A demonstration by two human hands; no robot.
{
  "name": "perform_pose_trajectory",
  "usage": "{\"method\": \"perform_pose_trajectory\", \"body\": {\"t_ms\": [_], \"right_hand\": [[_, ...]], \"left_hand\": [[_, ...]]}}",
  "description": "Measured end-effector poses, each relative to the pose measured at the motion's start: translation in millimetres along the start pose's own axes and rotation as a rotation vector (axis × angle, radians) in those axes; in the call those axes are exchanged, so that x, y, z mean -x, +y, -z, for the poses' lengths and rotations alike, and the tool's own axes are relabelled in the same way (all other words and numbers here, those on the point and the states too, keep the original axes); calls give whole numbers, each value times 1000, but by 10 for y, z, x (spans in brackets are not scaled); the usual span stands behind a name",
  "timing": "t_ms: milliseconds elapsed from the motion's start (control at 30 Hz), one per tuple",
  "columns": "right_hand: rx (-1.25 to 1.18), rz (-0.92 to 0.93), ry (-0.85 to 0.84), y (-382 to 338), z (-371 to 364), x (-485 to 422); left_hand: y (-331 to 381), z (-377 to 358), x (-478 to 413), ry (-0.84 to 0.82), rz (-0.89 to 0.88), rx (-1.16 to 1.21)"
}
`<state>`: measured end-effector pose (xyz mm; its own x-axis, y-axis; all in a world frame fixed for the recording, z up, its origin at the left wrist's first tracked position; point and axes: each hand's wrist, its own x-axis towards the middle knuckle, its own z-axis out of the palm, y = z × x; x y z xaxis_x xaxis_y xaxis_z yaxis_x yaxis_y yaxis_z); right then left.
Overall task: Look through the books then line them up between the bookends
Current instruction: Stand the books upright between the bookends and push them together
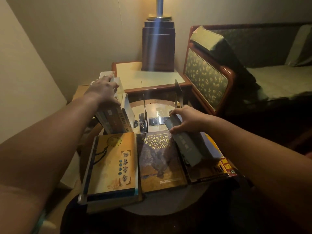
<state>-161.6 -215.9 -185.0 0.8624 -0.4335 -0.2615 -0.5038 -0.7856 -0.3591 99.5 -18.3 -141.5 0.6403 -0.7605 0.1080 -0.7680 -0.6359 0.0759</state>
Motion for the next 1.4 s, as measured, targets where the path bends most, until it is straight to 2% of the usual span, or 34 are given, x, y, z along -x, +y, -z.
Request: {"method": "perform_pose_trajectory", "body": {"t_ms": [200,400,567,667,967,1233,1400], "right_hand": [[221,-38,31,-151,-37,68],[117,-50,-10,-299,-297,46],[335,-45,-38,-569,-472,109],[384,-92,-41,-678,-548,64],[516,-124,114,-735,-735,-32],[387,27,214,-594,-463,207],[136,58,270,-375,-104,345]], "left_hand": [[11,7,2,-3,2,-2],[4,1,15,8,4,5],[8,17,28,5,2,18],[30,42,45,1,3,11],[88,90,137,14,6,4],[106,88,146,27,15,14],[88,68,116,21,12,1]]}}
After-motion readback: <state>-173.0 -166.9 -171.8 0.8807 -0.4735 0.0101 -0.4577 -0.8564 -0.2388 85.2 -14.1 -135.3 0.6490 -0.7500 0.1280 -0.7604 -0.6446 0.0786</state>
